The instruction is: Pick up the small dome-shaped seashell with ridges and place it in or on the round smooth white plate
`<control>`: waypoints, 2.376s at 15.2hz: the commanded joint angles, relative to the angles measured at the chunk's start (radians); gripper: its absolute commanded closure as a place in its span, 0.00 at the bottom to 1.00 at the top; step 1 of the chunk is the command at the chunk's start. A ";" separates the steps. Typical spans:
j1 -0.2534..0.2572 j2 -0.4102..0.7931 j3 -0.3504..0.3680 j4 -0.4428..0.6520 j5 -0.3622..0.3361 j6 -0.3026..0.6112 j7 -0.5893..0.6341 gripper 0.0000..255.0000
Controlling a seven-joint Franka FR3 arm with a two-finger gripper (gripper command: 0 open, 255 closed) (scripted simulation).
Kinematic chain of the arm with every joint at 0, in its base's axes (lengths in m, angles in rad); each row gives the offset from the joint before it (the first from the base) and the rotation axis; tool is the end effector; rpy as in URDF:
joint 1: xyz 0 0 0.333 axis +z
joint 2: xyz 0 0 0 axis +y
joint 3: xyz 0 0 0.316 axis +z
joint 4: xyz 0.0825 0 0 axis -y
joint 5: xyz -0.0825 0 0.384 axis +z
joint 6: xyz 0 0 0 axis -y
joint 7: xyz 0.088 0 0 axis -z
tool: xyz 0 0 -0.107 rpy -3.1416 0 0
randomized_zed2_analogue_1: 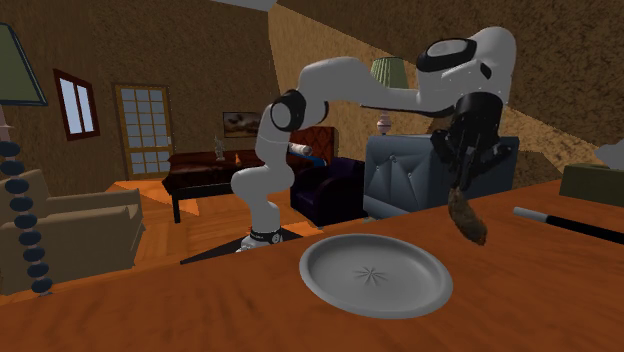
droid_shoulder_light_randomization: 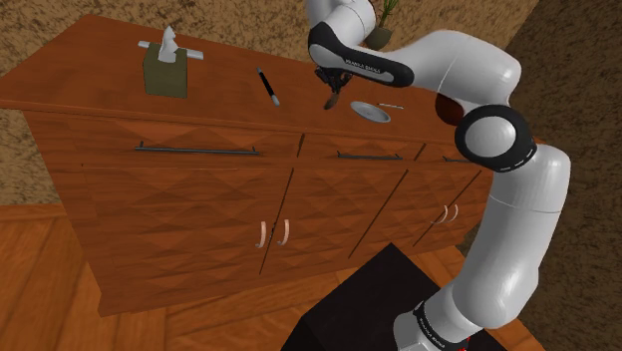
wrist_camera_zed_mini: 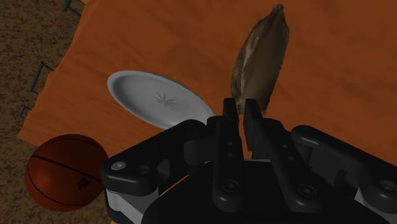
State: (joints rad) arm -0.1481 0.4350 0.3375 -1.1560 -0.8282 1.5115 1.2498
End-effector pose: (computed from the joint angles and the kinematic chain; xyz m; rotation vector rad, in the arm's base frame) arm 0.6783 -0.0106 0.5827 2.1493 -1.3353 0.5317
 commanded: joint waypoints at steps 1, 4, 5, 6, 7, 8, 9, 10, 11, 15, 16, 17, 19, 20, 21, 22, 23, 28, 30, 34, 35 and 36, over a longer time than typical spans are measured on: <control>0.009 0.010 -0.001 0.042 -0.004 -0.026 -0.018 1.00; -0.038 -0.027 -0.008 -0.015 0.010 0.019 -0.040 1.00; -0.060 -0.043 -0.012 -0.039 0.016 0.041 -0.051 1.00; -0.081 -0.057 -0.017 -0.061 0.022 0.063 -0.064 1.00; -0.102 -0.070 -0.022 -0.081 0.027 0.084 -0.077 1.00; -0.123 -0.082 -0.027 -0.099 0.033 0.104 -0.090 1.00; -0.142 -0.093 -0.033 -0.116 0.038 0.124 -0.105 1.00; -0.161 -0.102 -0.040 -0.130 0.043 0.144 -0.119 1.00; -0.179 -0.110 -0.046 -0.142 0.047 0.163 -0.134 1.00; -0.250 -0.130 -0.073 -0.175 0.065 0.234 -0.197 1.00; -0.234 -0.131 -0.066 -0.175 0.062 0.219 -0.179 1.00; -0.234 -0.131 -0.066 -0.175 0.062 0.219 -0.179 0.00; -0.452 -0.249 0.001 -0.281 0.572 0.365 -0.474 0.00; -0.558 -0.273 0.029 -0.302 0.838 0.360 -0.648 0.00; -0.593 -0.275 0.029 -0.305 0.953 0.340 -0.723 0.00; -0.587 -0.274 0.024 -0.316 0.954 0.353 -0.724 0.00; -0.585 -0.273 0.024 -0.327 0.953 0.365 -0.724 0.00; -0.579 -0.260 0.027 -0.376 0.949 0.427 -0.722 0.00; -0.578 -0.259 0.027 -0.381 0.948 0.434 -0.722 0.00; -0.578 -0.258 0.027 -0.381 0.948 0.434 -0.722 0.00; -0.578 -0.258 0.027 -0.381 0.948 0.434 -0.722 0.00; -0.578 -0.258 0.027 -0.381 0.948 0.434 -0.722 0.00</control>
State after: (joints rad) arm -0.7263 0.1765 0.3643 -1.5372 0.1201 1.9456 0.5280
